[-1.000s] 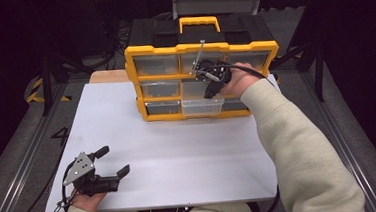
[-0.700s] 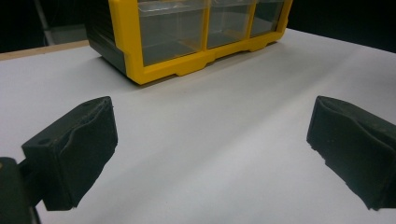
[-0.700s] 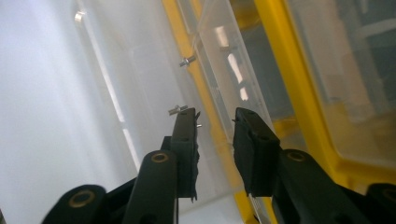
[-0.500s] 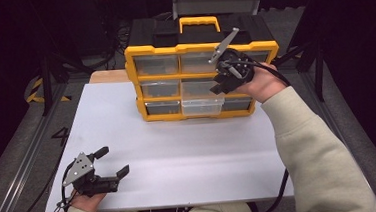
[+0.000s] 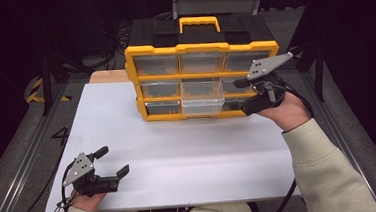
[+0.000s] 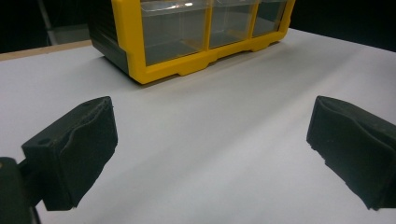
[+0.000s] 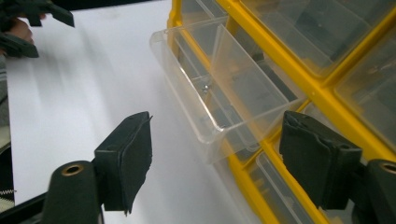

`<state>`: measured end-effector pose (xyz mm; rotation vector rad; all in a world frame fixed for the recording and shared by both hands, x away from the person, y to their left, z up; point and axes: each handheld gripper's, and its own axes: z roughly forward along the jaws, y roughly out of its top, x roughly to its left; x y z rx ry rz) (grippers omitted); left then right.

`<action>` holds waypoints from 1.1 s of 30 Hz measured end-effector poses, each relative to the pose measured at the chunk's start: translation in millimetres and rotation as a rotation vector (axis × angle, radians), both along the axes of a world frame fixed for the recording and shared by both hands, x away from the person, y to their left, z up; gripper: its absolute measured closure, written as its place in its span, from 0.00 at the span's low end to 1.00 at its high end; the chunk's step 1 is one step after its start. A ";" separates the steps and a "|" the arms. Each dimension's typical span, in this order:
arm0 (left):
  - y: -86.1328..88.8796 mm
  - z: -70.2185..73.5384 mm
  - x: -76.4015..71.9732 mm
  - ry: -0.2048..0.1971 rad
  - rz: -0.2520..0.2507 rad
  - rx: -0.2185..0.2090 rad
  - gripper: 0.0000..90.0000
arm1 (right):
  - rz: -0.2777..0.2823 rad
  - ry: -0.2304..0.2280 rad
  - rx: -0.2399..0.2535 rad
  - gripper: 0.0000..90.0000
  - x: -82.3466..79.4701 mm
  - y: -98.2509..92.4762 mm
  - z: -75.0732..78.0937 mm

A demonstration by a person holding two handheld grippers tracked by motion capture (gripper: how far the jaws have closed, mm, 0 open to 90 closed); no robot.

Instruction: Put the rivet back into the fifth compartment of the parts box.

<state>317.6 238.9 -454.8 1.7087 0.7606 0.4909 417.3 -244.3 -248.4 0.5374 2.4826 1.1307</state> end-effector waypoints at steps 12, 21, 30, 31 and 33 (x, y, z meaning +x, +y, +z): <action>-0.5 0.5 -0.7 -0.007 -0.005 0.003 0.03 | -0.035 -0.054 0.187 0.16 -28.4 -42.6 -57.8; -0.1 1.5 -1.5 -0.009 -0.010 -0.005 0.03 | -0.072 -0.101 0.268 0.14 -47.4 -60.6 -105.0; 0.7 3.7 -1.6 -0.021 -0.019 -0.011 0.03 | -0.096 -0.109 0.328 0.09 -58.7 -66.7 -145.5; 0.7 4.0 -1.9 -0.017 -0.020 -0.014 0.03 | -0.098 -0.115 0.334 0.09 -59.3 -67.1 -148.4; 0.8 4.2 -2.0 -0.018 -0.021 -0.016 0.03 | -0.106 -0.120 0.334 0.08 -61.4 -68.1 -154.8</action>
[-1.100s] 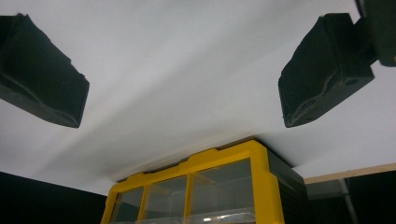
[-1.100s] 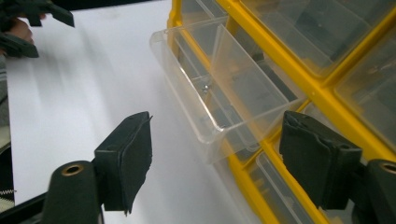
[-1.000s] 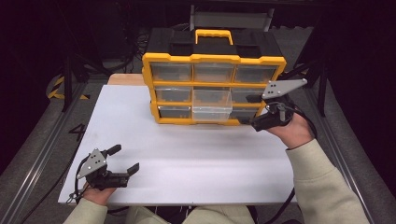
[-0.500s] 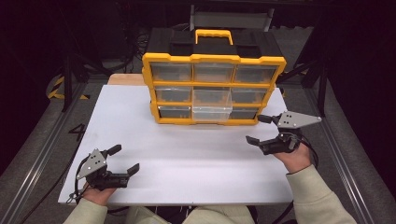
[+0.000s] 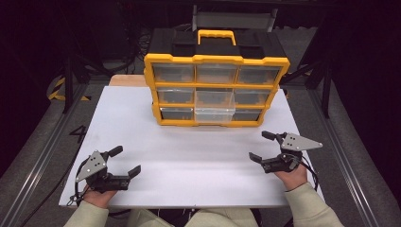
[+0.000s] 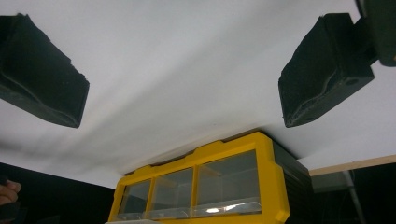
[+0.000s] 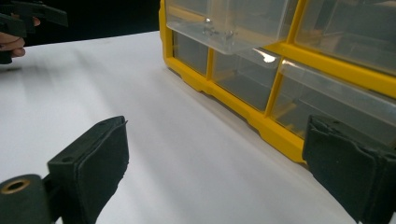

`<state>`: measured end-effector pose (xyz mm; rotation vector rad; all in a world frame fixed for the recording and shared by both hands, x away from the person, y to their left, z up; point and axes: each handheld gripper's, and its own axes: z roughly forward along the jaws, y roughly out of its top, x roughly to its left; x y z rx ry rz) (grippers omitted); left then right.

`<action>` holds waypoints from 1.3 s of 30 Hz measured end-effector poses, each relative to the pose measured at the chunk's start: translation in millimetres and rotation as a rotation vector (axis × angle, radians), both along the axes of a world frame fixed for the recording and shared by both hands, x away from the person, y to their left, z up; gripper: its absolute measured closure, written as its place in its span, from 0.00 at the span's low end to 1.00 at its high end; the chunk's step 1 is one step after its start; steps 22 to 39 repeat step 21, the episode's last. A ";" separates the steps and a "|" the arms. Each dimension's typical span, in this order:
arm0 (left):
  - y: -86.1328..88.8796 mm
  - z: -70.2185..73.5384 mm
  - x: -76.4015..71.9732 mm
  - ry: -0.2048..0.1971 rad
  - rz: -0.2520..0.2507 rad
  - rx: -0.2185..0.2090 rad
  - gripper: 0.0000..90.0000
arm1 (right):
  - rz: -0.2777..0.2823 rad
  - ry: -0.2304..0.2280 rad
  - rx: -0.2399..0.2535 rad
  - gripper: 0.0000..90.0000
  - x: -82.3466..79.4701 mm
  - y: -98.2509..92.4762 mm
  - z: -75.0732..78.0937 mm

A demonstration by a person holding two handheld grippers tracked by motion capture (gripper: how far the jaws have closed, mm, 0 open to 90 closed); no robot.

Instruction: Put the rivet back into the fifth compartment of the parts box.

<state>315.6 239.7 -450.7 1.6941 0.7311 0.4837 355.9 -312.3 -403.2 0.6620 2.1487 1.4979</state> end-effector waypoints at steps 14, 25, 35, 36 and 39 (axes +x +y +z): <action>0.1 3.7 2.6 -0.016 -0.004 -0.013 0.03 | -0.035 0.006 0.098 0.03 -12.2 -12.4 -36.4; 0.3 4.4 2.3 -0.020 0.004 -0.008 0.03 | -0.038 -0.007 0.107 0.03 -14.0 -12.7 -35.5; 0.3 4.4 2.3 -0.020 0.004 -0.008 0.03 | -0.038 -0.007 0.107 0.03 -14.0 -12.7 -35.5; 0.3 4.4 2.3 -0.020 0.004 -0.008 0.03 | -0.038 -0.007 0.107 0.03 -14.0 -12.7 -35.5; 0.3 4.4 2.3 -0.020 0.004 -0.008 0.03 | -0.038 -0.007 0.107 0.03 -14.0 -12.7 -35.5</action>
